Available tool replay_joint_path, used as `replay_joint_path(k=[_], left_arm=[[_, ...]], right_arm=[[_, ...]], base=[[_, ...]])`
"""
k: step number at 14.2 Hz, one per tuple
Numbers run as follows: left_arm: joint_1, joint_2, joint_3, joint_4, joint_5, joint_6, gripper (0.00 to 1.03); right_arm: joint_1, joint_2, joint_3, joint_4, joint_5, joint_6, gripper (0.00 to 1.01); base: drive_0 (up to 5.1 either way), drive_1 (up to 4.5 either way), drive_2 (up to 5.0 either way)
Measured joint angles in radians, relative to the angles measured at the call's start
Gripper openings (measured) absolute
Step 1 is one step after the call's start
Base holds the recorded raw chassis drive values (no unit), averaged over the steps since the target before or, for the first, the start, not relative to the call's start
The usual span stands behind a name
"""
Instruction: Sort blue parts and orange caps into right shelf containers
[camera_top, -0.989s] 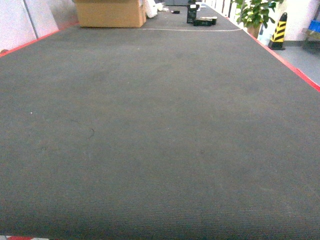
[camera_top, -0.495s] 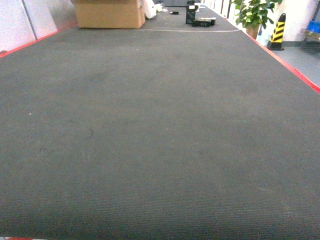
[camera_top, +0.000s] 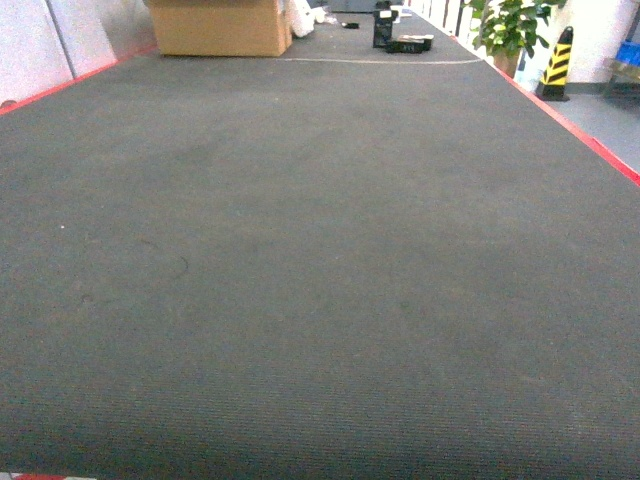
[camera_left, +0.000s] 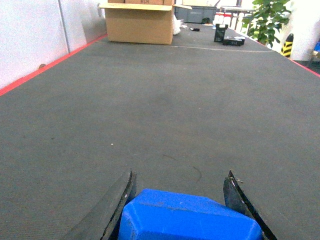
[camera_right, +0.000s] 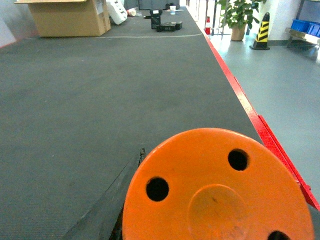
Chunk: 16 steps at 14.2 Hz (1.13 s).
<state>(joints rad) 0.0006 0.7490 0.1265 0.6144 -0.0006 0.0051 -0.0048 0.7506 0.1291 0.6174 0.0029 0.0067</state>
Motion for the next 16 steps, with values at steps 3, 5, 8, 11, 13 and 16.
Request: replay_joint_path(k=[3, 5, 8, 11, 13, 16], left_arm=[[0.001, 0.0, 0.0, 0.0, -0.003, -0.001, 0.46], [0.001, 0.0, 0.0, 0.0, -0.003, -0.001, 0.46], [0.001, 0.001, 0.0, 0.004, -0.002, -0.001, 0.46], [0.001, 0.001, 0.0, 0.003, -0.001, -0.001, 0.46], [0.001, 0.002, 0.0, 0.0, -0.001, -0.001, 0.46], [0.001, 0.002, 0.0, 0.002, 0.0, -0.001, 0.46]], right_arm=[[0.005, 0.0, 0.0, 0.001, -0.003, 0.0, 0.43], [0.005, 0.0, 0.0, -0.001, -0.004, 0.0, 0.43], [0.005, 0.0, 0.0, 0.001, -0.003, 0.0, 0.43], [0.005, 0.0, 0.0, -0.001, -0.003, 0.0, 0.43], [0.005, 0.0, 0.0, 0.0, -0.003, 0.0, 0.43], [0.005, 0.0, 0.0, 0.0, -0.003, 0.0, 0.43]], base=[[3.2, -1.66, -1.7], [4.6, -3.72, -1.5], [4.9, -3.48, -1.2], [5.0, -2.66, -2.0], [5.0, -2.42, -2.4], [5.0, -2.47, -2.5]])
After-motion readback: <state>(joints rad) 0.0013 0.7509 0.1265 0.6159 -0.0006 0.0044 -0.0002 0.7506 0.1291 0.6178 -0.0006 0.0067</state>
